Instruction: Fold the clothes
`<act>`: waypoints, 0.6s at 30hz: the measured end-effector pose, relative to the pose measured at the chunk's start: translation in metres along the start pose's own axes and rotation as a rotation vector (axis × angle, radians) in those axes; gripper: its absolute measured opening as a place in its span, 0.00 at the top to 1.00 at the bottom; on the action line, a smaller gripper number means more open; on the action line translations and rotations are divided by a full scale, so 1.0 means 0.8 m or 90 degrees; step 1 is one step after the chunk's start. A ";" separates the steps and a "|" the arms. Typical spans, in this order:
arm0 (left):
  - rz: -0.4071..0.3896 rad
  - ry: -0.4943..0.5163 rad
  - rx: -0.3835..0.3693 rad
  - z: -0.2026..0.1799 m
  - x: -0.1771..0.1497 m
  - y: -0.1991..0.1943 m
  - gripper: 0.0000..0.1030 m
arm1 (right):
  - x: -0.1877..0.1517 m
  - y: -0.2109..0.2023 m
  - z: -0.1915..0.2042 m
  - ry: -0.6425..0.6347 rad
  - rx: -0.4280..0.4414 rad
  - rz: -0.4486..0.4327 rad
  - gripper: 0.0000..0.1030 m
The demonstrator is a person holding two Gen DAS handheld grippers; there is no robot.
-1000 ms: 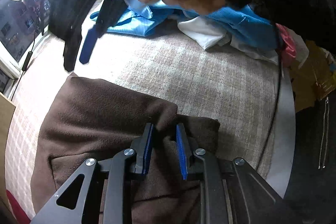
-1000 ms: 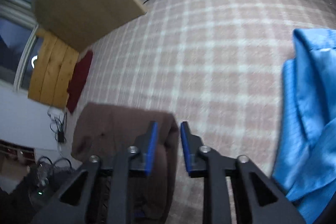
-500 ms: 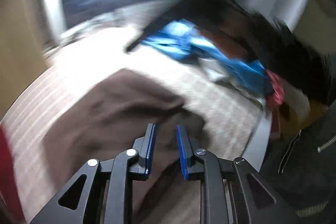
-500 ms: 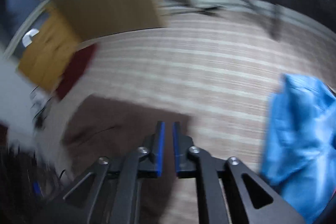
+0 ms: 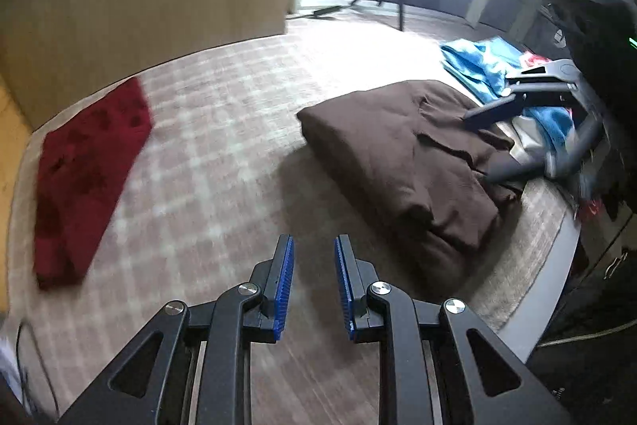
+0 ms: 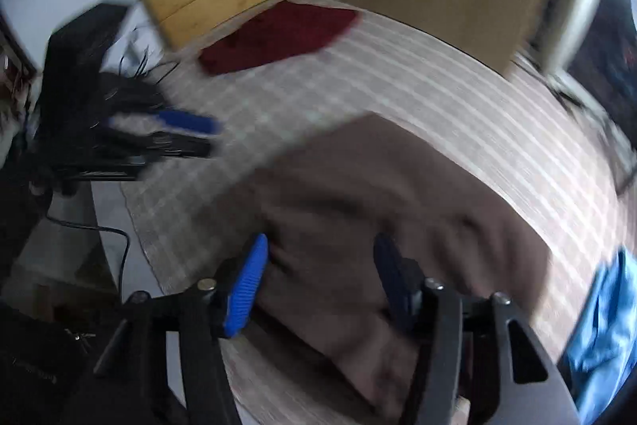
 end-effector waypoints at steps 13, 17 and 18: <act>-0.008 0.039 -0.070 0.022 0.078 0.056 0.81 | -0.012 0.008 -0.018 -0.005 0.045 0.084 0.91; -0.027 0.050 -0.122 0.002 0.113 0.061 0.81 | -0.034 0.059 -0.017 0.057 0.105 0.111 0.90; -0.024 0.059 -0.135 -0.006 0.117 0.066 0.81 | -0.037 0.060 -0.019 0.073 0.115 0.106 0.87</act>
Point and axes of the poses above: each gripper's, at about its wrist camera, not at the fingertips, and y roughly the way its jaws point, z to its left, x to its top, the point moved 2 cm from there along y, roughly the way its jaws point, and after that the axes turned 14 degrees about -y, right-handed, at the moved point
